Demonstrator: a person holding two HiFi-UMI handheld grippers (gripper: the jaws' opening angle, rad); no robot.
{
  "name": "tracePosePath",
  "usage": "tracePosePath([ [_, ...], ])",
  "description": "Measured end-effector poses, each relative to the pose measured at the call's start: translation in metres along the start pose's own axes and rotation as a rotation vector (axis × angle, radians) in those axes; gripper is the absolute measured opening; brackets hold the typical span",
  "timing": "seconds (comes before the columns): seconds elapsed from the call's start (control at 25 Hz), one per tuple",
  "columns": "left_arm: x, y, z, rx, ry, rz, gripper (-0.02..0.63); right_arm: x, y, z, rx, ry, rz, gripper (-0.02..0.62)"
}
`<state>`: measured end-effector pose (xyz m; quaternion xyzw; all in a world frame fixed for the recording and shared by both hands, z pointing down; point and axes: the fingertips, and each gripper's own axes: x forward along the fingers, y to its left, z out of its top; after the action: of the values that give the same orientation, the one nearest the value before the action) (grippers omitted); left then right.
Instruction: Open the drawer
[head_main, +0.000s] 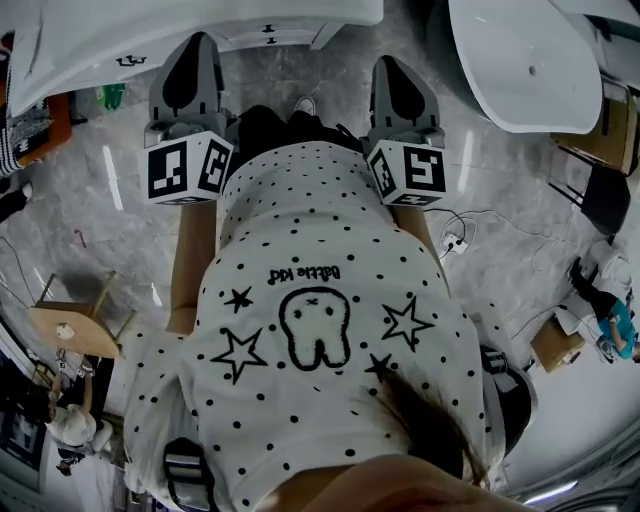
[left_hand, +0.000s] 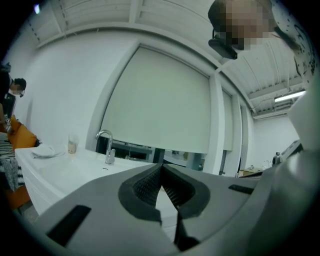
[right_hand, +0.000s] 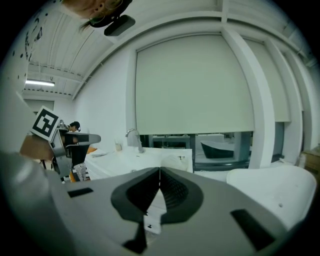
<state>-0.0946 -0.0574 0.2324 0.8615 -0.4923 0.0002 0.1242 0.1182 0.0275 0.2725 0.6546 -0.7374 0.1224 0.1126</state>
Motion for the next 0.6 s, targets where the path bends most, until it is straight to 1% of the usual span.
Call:
tracePosePath([
  [0.12,-0.001,0.001,0.003,-0.001,-0.008,0.006,0.005,0.001,0.000,0.001,-0.003,-0.004,0.001,0.014],
  [0.32,-0.009,0.006,-0.005,-0.011,0.013,0.029,0.005,0.001,0.000,-0.002,0.009,0.001,0.005,0.014],
  [0.6,-0.008,-0.007,-0.010,-0.030,0.028,-0.002,0.005,-0.001,0.000,-0.007,0.019,0.023,0.003,0.014],
])
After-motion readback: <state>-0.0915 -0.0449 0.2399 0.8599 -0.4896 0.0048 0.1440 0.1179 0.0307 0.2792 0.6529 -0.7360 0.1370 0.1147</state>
